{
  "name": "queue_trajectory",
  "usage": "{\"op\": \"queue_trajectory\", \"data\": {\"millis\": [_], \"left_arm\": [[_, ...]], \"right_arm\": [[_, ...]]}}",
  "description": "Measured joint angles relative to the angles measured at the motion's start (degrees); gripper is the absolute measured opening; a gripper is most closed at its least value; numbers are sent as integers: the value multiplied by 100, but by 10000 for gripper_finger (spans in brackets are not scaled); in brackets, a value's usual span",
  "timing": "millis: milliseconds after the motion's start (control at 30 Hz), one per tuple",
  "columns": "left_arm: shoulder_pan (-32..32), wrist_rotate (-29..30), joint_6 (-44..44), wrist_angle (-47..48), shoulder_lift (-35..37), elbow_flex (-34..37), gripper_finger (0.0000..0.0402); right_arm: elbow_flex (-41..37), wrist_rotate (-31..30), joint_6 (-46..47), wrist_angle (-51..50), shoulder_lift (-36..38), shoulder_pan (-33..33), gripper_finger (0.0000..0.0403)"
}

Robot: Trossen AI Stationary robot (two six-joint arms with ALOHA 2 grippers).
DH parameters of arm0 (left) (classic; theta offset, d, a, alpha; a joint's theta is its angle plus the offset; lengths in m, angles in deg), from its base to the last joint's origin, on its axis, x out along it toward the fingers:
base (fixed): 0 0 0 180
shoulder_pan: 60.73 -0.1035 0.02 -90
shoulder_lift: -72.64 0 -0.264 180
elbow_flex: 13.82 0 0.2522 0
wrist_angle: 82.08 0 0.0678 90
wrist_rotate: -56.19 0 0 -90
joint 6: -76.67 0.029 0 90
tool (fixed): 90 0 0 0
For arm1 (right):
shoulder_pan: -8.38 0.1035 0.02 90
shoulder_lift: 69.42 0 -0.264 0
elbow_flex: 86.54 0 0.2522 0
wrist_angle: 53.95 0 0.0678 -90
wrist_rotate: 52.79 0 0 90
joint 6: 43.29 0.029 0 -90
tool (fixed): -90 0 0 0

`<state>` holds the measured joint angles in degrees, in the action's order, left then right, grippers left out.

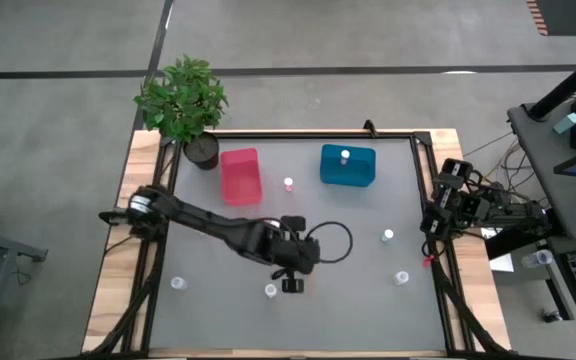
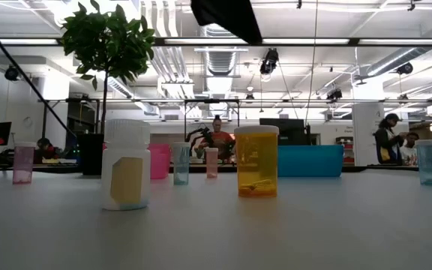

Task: Pick and place medicine bottles into bin by pill shape (circle, oval)
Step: Put the orange capsule bottle into the red bin

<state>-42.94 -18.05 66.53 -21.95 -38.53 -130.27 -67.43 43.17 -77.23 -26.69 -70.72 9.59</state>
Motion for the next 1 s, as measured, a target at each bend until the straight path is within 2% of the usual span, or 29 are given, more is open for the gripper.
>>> {"op": "queue_trajectory", "data": {"millis": [133,433,667,833,1000], "left_arm": [[25,-377,-146,-280,-257,0,0],[17,-456,-166,-568,-488,127,0],[-36,-689,-688,-540,-482,184,8],[-90,-959,-862,-541,-490,223,64],[-121,-992,-898,-543,-493,292,159]], "right_arm": [[0,0,285,-53,-6,0,200],[0,2,792,-321,-25,0,200],[-11,2,890,-404,-31,0,200],[-13,0,893,-437,-31,0,200],[-22,-2,938,-442,-31,0,200]]}}
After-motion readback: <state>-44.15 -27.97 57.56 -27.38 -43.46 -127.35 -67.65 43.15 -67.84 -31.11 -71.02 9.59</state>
